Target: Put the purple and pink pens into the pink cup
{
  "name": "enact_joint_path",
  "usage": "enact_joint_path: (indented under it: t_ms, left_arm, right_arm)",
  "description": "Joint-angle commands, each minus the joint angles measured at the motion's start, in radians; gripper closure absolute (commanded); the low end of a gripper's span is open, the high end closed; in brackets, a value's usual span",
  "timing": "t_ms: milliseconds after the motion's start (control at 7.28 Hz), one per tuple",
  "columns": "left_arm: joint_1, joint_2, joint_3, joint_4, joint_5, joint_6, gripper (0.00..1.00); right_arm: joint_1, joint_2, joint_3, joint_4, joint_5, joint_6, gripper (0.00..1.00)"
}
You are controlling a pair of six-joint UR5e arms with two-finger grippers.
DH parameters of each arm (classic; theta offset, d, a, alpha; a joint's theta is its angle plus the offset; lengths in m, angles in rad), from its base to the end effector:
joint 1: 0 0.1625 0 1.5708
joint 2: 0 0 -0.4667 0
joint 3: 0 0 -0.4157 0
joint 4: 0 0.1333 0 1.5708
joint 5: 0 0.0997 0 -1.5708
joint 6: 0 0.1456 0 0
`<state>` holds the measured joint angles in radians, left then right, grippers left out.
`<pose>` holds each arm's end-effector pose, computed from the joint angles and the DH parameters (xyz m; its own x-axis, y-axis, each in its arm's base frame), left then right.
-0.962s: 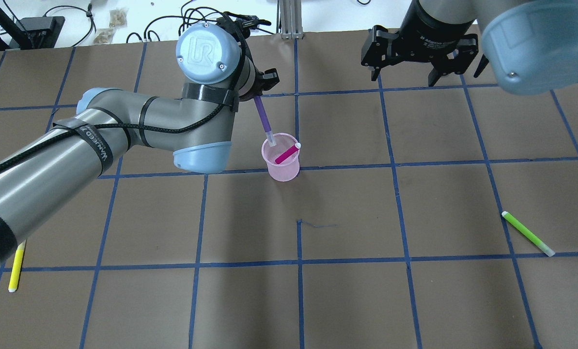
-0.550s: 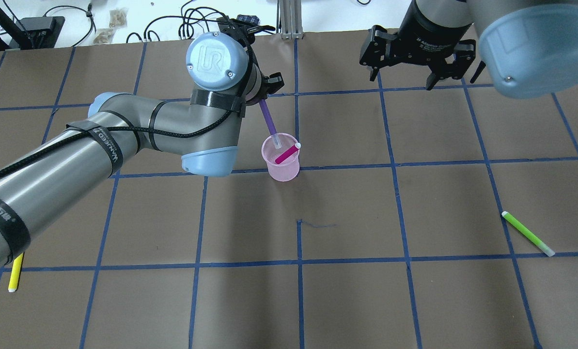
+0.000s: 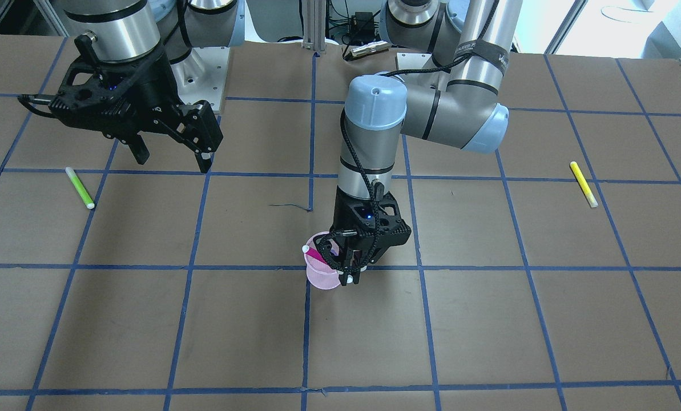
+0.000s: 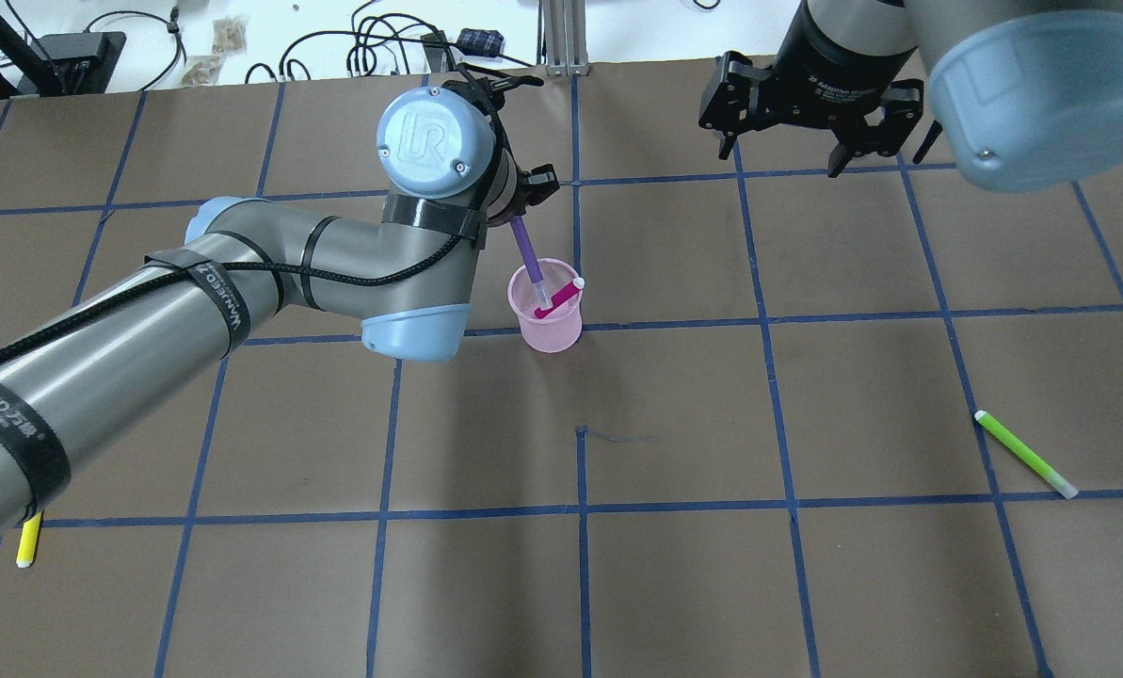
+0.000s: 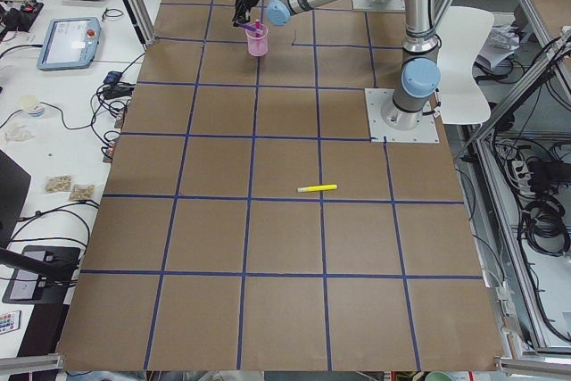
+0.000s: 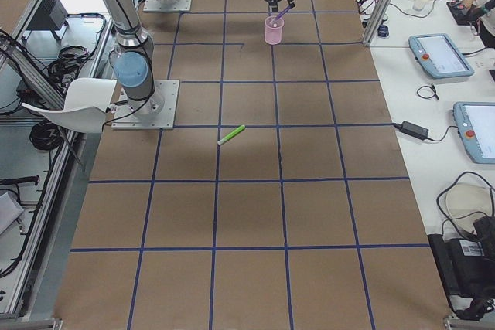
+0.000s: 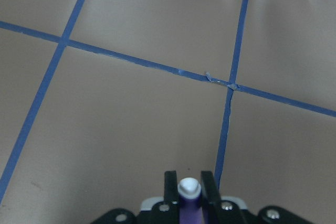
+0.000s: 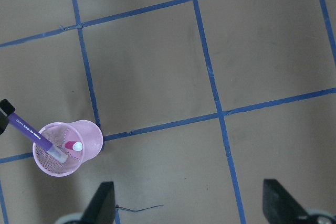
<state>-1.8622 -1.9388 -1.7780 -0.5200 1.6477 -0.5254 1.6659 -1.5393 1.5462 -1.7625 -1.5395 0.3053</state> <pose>-0.3100 -0.6084 0.2884 -0.9630 -0.2084 0.1706 -0.2631 0.8635 -0.4304 0.1899 -0.5395 0.5014 -0.9765 0.1981 -0.0846 0.2099 0.9635 -0.1660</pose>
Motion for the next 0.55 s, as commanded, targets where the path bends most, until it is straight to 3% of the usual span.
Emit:
enact_joint_path:
  t_ms: [0,412]
  left_arm:
    - [-0.005,-0.003,-0.001,0.0,0.012,0.002,1.0]
    - [-0.011,-0.002,-0.018,0.002,0.015,-0.002,0.96]
  right_arm:
    - [0.0,0.001,0.0,0.0,0.002,0.0,0.0]
    - [0.0,-0.001,0.0,0.0,-0.005,-0.002,0.0]
